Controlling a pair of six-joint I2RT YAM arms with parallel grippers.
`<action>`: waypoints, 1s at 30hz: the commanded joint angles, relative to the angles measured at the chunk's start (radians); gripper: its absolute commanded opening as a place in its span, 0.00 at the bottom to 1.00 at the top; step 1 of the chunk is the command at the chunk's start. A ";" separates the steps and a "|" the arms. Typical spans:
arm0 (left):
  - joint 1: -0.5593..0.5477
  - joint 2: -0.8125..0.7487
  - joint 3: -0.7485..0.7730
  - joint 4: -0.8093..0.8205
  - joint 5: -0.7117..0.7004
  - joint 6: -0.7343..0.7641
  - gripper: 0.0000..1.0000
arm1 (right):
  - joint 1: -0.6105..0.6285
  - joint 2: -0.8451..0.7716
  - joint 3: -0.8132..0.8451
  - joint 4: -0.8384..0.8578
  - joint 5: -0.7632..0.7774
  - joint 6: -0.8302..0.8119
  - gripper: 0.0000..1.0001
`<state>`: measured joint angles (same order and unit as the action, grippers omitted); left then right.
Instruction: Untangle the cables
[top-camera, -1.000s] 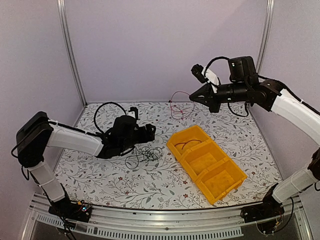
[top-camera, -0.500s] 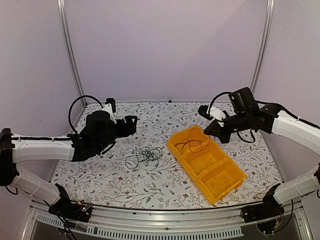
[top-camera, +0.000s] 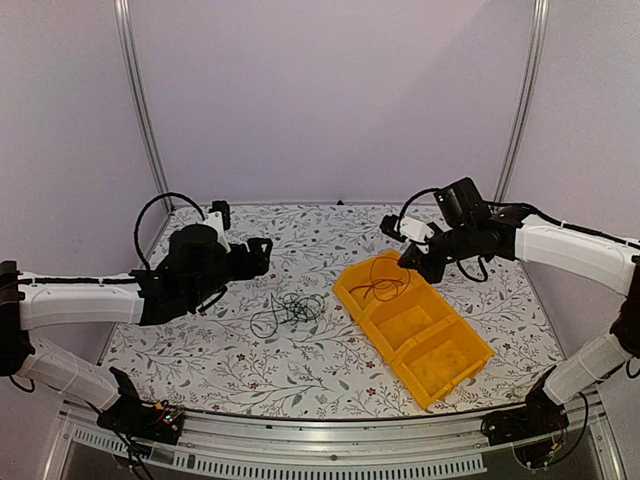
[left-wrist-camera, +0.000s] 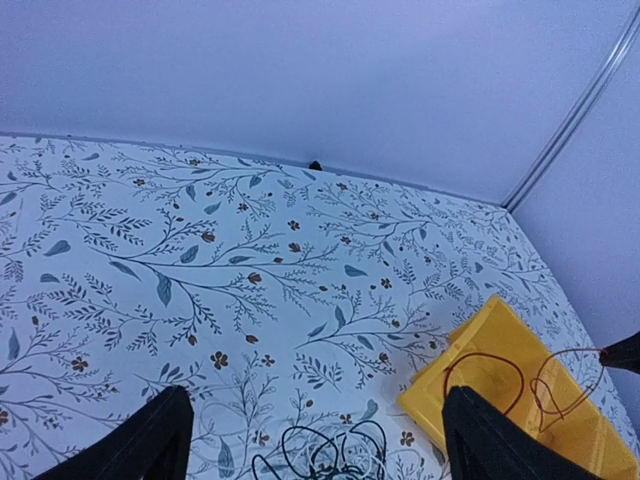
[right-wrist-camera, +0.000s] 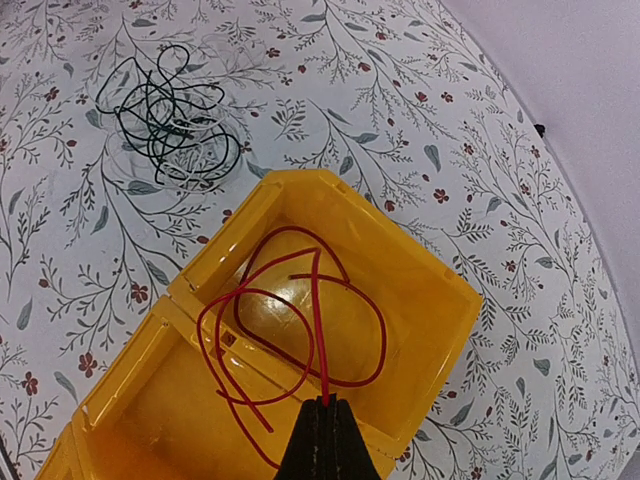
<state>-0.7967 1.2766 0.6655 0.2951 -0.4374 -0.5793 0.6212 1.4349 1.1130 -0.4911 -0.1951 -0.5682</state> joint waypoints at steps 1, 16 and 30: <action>0.012 -0.011 -0.001 -0.047 0.038 0.024 0.89 | -0.003 0.100 0.058 0.099 0.078 0.005 0.00; 0.014 -0.065 -0.041 -0.136 0.080 0.023 0.88 | -0.003 0.162 0.094 0.082 0.076 0.046 0.40; 0.013 0.050 -0.009 -0.375 0.244 -0.022 0.67 | 0.097 0.196 0.139 0.070 -0.176 0.011 0.33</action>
<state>-0.7933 1.2812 0.6361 0.0708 -0.2459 -0.5777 0.6712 1.5806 1.2095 -0.4263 -0.3096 -0.5430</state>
